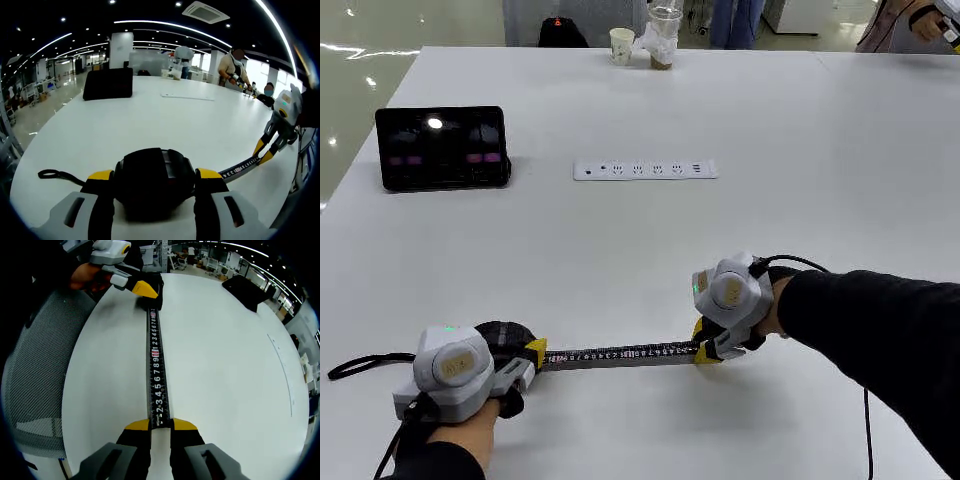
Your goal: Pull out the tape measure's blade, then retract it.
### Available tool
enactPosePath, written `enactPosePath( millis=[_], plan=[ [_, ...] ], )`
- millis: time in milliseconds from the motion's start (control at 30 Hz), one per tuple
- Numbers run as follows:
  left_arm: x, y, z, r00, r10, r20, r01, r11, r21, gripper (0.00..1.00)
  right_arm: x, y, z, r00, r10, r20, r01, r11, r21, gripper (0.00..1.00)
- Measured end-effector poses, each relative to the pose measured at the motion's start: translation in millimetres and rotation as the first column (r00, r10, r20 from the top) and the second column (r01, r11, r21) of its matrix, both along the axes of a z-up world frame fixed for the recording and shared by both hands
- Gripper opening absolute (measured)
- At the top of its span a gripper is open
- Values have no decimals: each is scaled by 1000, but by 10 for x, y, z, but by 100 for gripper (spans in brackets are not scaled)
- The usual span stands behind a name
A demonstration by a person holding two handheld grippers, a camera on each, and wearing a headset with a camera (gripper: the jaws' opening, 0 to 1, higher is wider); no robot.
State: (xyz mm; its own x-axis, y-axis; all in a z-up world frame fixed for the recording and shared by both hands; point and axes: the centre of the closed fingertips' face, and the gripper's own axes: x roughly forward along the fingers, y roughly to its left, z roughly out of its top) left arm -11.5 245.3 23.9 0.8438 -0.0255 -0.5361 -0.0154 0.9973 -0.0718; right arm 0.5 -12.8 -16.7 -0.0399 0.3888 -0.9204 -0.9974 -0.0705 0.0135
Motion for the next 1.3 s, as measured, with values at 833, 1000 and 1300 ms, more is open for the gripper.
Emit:
enactPosePath(
  millis=[833, 1000, 1300],
  plan=[
    [0, -8, -2, 1000, -13, -12, 13, 1000, -3, 59, -11, 67, 1, 1000, 0, 2, 0, 1000, -8, 11],
    [-2, -10, -2, 1000, -14, -13, 14, 1000, -3, 59, -17, 81, 1, 1000, -4, -1, 4, 1000, -6, 11],
    [-4, -11, -3, 1000, -15, -17, 15, 1000, -2, 59, -19, 110, -3, 1000, -7, -2, 7, 1000, 0, 11]
  ],
)
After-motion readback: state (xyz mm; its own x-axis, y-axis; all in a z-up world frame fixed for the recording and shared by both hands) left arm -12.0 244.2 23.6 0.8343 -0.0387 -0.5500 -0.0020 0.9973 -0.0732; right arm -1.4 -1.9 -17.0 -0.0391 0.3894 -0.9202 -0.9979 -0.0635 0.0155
